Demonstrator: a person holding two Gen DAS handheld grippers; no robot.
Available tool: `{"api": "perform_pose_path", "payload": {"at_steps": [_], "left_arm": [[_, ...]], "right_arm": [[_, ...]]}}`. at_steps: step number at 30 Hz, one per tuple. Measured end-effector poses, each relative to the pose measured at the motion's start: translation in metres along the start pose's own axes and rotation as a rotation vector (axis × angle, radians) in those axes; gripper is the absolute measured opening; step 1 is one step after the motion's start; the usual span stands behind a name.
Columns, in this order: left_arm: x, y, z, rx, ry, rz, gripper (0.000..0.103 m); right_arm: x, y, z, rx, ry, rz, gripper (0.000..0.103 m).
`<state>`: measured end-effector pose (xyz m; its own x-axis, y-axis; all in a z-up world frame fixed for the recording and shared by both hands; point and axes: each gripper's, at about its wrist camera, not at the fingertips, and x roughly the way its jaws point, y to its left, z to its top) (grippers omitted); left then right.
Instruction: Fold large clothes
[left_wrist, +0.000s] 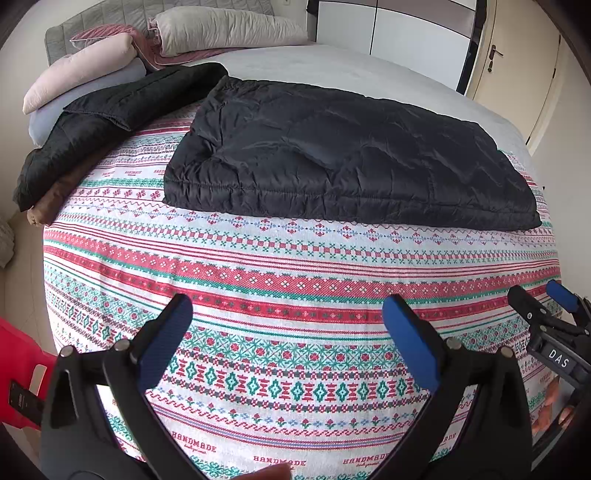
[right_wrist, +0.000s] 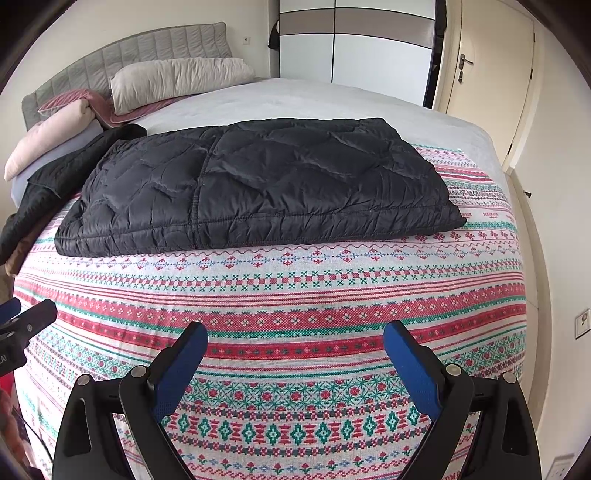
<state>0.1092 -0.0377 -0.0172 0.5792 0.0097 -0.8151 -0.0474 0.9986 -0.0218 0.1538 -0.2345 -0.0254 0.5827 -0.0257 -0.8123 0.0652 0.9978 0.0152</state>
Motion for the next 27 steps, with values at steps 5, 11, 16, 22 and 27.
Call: {"api": "perform_pose_path", "payload": {"at_steps": [5,11,16,22,27], "left_arm": [[-0.0004,0.0005,0.0003,0.0,0.0,0.0,0.102],[-0.0007,0.0018,0.0008,-0.002,0.001,-0.002,0.102],[-0.0014,0.0022,0.0007,-0.006,0.002,-0.004,0.102],[0.0003,0.002,0.0007,-0.006,0.015,-0.007,0.102],[0.0029,-0.0002,-0.0002,0.007,0.024,0.006,0.102]], "right_arm": [[0.0007,0.0011,-0.0007,-0.005,0.001,0.001,0.097],[0.0008,0.0008,-0.0005,-0.005,0.002,0.001,0.097],[0.0015,0.0013,-0.0011,-0.003,0.006,0.001,0.097],[0.0018,0.0027,-0.002,-0.012,0.008,0.002,0.097],[0.0018,0.0026,-0.0054,-0.02,0.016,0.006,0.097]]}}
